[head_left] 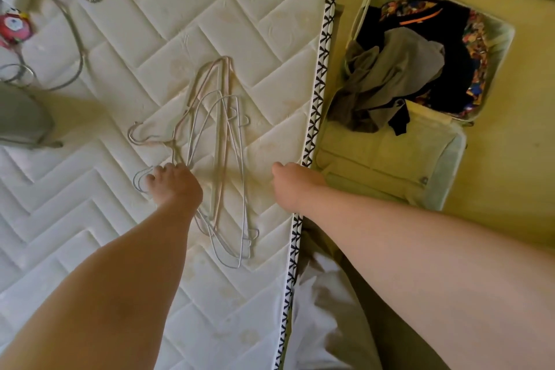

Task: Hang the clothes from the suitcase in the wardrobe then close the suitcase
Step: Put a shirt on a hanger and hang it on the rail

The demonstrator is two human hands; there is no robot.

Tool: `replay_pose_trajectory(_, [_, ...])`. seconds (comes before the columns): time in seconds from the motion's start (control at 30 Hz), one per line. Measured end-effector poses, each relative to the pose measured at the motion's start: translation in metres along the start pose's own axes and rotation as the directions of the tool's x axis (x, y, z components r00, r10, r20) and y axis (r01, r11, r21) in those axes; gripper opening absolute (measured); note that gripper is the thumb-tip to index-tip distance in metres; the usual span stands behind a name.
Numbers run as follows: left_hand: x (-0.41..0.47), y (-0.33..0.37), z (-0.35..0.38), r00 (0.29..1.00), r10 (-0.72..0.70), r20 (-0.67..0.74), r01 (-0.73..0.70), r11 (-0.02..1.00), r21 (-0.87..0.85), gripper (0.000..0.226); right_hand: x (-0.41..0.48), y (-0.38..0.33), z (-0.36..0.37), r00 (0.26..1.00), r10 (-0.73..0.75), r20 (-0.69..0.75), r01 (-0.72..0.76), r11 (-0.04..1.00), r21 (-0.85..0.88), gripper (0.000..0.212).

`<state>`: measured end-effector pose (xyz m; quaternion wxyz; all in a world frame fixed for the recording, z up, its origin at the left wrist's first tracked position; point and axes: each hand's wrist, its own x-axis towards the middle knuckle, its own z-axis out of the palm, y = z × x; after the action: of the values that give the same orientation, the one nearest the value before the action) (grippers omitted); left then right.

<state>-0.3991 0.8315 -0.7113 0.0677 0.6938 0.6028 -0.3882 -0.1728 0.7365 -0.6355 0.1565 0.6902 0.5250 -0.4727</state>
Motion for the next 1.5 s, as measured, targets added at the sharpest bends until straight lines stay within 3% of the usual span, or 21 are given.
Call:
replay_pose_trajectory(0.2, [-0.015, -0.014, -0.032, 0.979, 0.132, -0.153, -0.135, 0.991, -0.005, 0.039, -0.012, -0.005, -0.016, 1.000, -0.005, -0.022, 0.005, 1.000, -0.004, 0.030])
replay_pose_trajectory(0.37, [-0.039, -0.017, -0.078, 0.913, 0.242, -0.327, -0.254, 0.967, 0.009, 0.026, -0.031, -0.008, -0.025, 0.997, 0.032, -0.068, -0.029, 0.999, 0.037, 0.042])
replay_pose_trajectory(0.5, [-0.054, 0.024, -0.117, 0.885, 0.202, -0.420, -0.305, 0.933, -0.192, 0.029, -0.035, 0.005, -0.032, 0.955, 0.205, -0.213, -0.176, 0.973, 0.147, 0.042])
replay_pose_trajectory(0.57, [-0.055, 0.059, -0.136, 0.900, 0.161, -0.405, -0.304, 0.897, -0.320, 0.034, -0.033, 0.024, -0.038, 0.905, 0.337, -0.259, -0.282, 0.932, 0.227, 0.042])
replay_pose_trajectory(0.7, [-0.049, 0.137, -0.165, 0.940, 0.125, -0.317, -0.281, 0.812, -0.512, 0.028, -0.030, 0.080, -0.041, 0.827, 0.472, -0.304, -0.357, 0.860, 0.364, 0.034])
replay_pose_trajectory(0.9, [0.003, 0.251, -0.168, 0.956, 0.159, -0.245, -0.289, 0.632, -0.719, 0.017, 0.021, 0.172, -0.041, 0.739, 0.595, -0.316, -0.495, 0.797, 0.345, 0.045])
replay_pose_trajectory(1.03, [0.048, 0.289, -0.158, 0.968, 0.030, -0.250, -0.222, 0.567, -0.793, 0.017, 0.067, 0.211, -0.037, 0.747, 0.617, -0.248, -0.563, 0.785, 0.259, 0.053])
replay_pose_trajectory(1.23, [0.105, 0.335, -0.105, 0.831, -0.196, -0.521, -0.281, 0.659, -0.697, 0.029, 0.165, 0.262, -0.015, 0.738, 0.655, -0.160, -0.626, 0.754, 0.198, 0.060])
replay_pose_trajectory(1.33, [0.114, 0.343, -0.095, 0.780, -0.245, -0.576, -0.272, 0.696, -0.665, 0.030, 0.208, 0.283, -0.003, 0.734, 0.671, -0.108, -0.650, 0.740, 0.176, 0.057])
replay_pose_trajectory(1.5, [0.118, 0.346, -0.091, 0.760, -0.258, -0.597, -0.272, 0.708, -0.652, 0.036, 0.256, 0.306, 0.012, 0.755, 0.651, -0.080, -0.637, 0.757, 0.145, 0.064])
